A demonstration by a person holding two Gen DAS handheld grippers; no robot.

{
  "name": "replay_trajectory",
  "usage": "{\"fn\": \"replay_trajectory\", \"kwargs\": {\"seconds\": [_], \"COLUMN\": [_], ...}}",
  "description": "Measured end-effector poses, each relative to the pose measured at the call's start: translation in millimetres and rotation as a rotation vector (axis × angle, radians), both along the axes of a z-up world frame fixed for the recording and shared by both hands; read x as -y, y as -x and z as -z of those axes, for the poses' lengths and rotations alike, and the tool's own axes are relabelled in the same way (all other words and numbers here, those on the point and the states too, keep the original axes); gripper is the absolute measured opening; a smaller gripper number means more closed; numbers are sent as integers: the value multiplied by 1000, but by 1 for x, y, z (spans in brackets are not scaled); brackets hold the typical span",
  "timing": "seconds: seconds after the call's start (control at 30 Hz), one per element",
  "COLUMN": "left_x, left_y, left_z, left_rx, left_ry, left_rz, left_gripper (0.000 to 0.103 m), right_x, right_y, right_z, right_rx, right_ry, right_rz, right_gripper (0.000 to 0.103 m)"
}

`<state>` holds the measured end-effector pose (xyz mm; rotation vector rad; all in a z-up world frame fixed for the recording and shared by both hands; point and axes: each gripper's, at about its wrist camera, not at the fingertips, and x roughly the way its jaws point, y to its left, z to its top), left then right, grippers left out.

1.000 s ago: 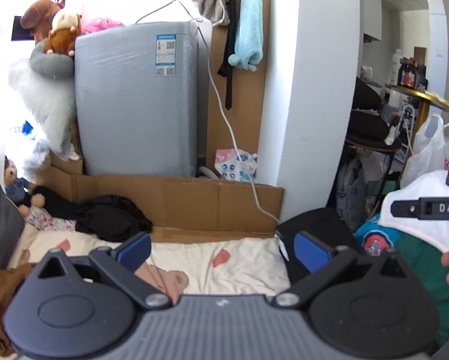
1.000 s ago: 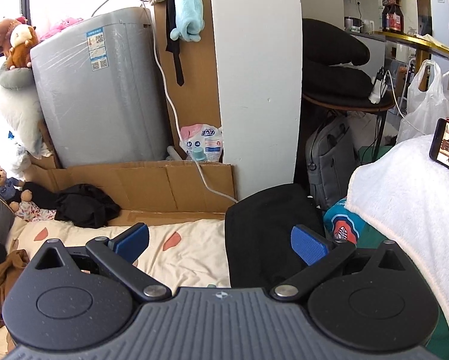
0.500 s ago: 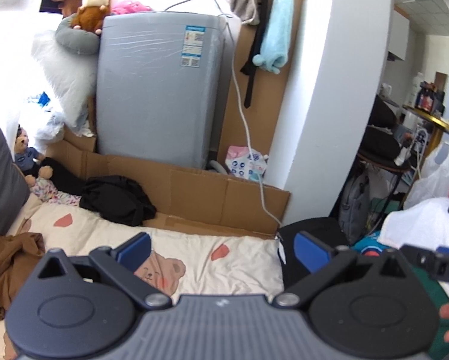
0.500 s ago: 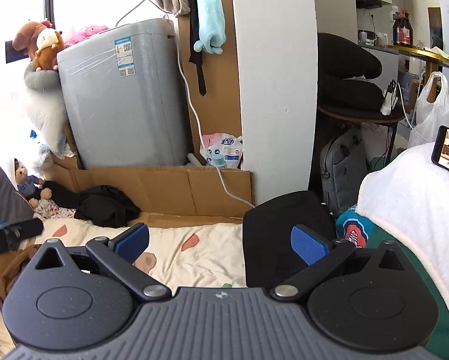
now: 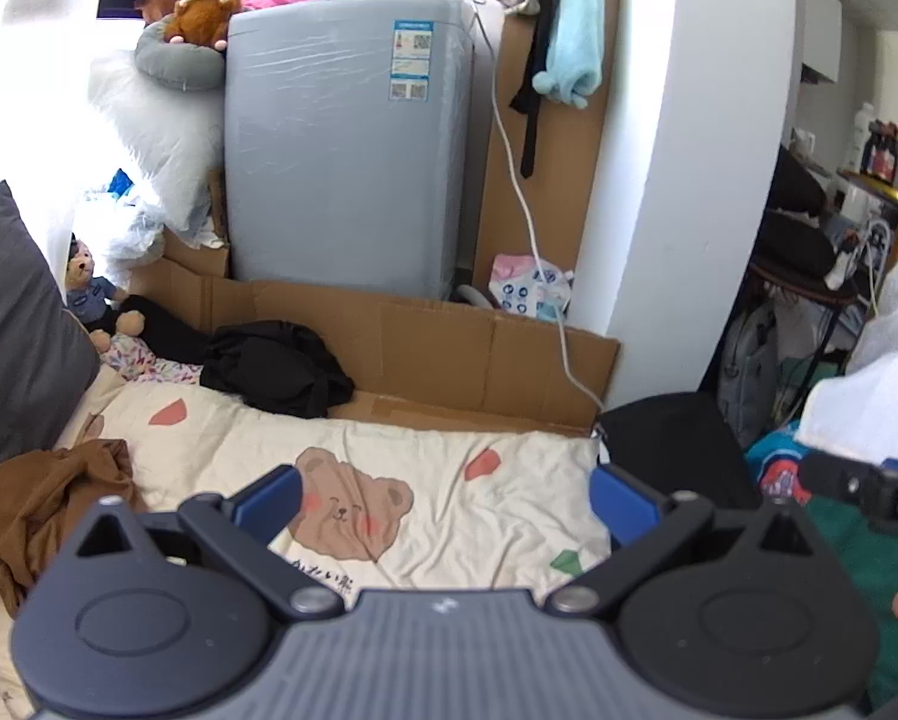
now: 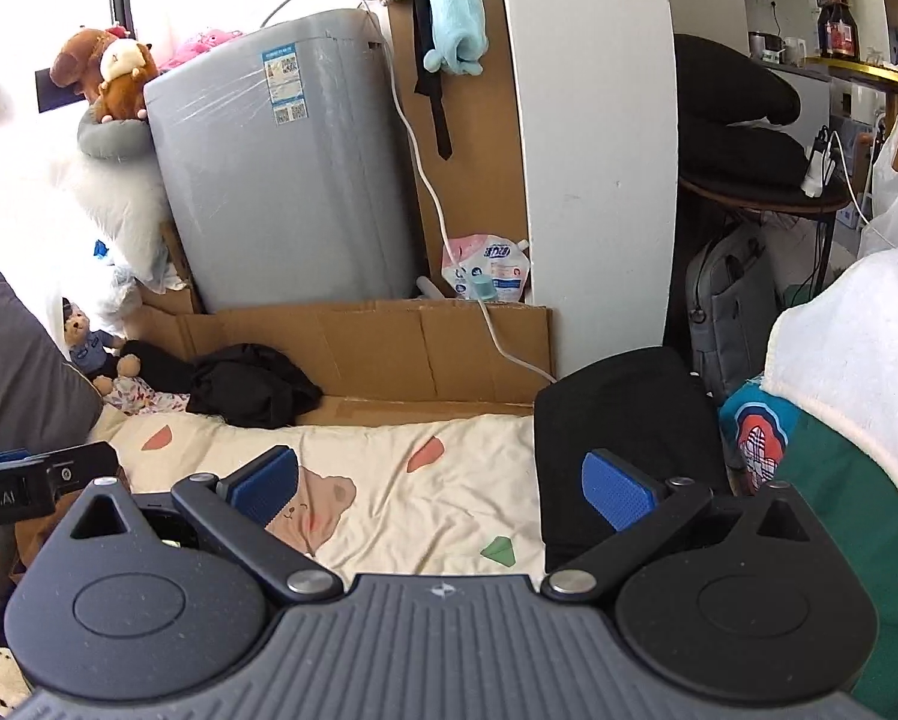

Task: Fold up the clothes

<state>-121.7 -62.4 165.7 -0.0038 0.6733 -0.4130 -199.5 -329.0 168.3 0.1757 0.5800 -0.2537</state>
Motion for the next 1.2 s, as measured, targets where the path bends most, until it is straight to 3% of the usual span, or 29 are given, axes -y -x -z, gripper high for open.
{"fn": "replay_trajectory", "kwargs": {"seconds": [0.27, 0.63, 1.2], "left_x": [-2, -3, -2], "left_y": [0, 2, 5], "left_z": [1, 5, 17], "left_rx": [-14, -16, -59], "left_ry": [17, -12, -38], "left_rz": [12, -31, -22], "left_gripper": [103, 103, 103], "right_x": [10, 1, -8], "right_y": [2, 1, -2], "right_z": [19, 20, 19], "right_rx": [-39, -39, -56], "right_ry": [-13, -11, 21], "right_rz": [47, 9, -15], "right_gripper": [103, 103, 103]}}
